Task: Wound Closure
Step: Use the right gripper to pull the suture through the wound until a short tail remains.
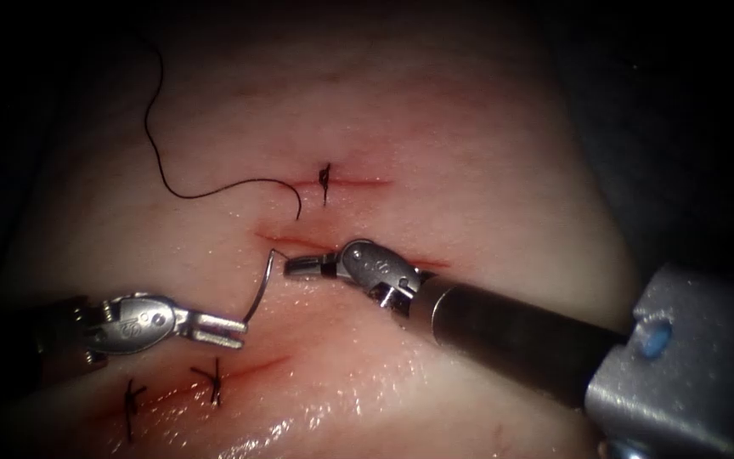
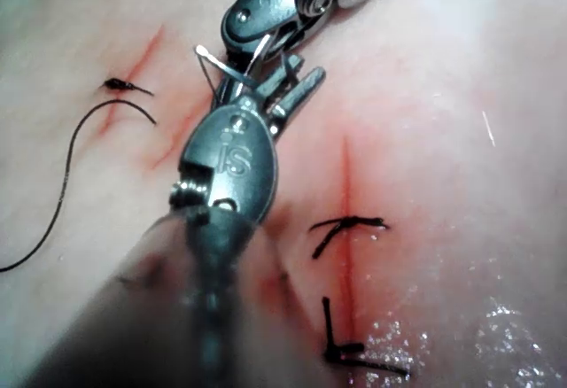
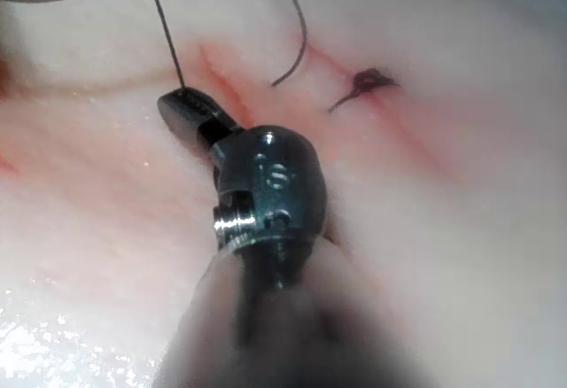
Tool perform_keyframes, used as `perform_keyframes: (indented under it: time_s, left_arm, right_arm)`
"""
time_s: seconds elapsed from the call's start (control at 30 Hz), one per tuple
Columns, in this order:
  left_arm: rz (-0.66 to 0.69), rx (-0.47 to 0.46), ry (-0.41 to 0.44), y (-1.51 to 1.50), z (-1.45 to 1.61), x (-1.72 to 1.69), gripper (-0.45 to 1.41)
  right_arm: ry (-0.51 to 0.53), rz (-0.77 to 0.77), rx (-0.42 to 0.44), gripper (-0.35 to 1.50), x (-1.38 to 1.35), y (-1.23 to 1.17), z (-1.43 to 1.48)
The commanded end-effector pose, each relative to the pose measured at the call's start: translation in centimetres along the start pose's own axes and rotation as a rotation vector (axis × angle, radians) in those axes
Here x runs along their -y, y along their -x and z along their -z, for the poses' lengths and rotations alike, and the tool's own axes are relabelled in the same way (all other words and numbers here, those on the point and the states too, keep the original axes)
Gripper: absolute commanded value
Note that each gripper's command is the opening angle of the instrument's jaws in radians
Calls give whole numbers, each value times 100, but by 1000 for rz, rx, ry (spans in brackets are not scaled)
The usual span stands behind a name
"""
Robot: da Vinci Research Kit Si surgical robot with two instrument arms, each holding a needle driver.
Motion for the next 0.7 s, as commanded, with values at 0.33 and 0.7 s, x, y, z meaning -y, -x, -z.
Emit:
perform_keyframes:
  time_s: [0.33, 0.7]
  left_arm:
    - [32, -15, -1, 27, -18, -26, -45]
    - [39, -27, 14, 15, -14, -48, -45]
  right_arm:
    - [-128, 1, 19, -35, 59, 6, -7]
    - [-199, 8, 21, -35, 125, -11, -3]
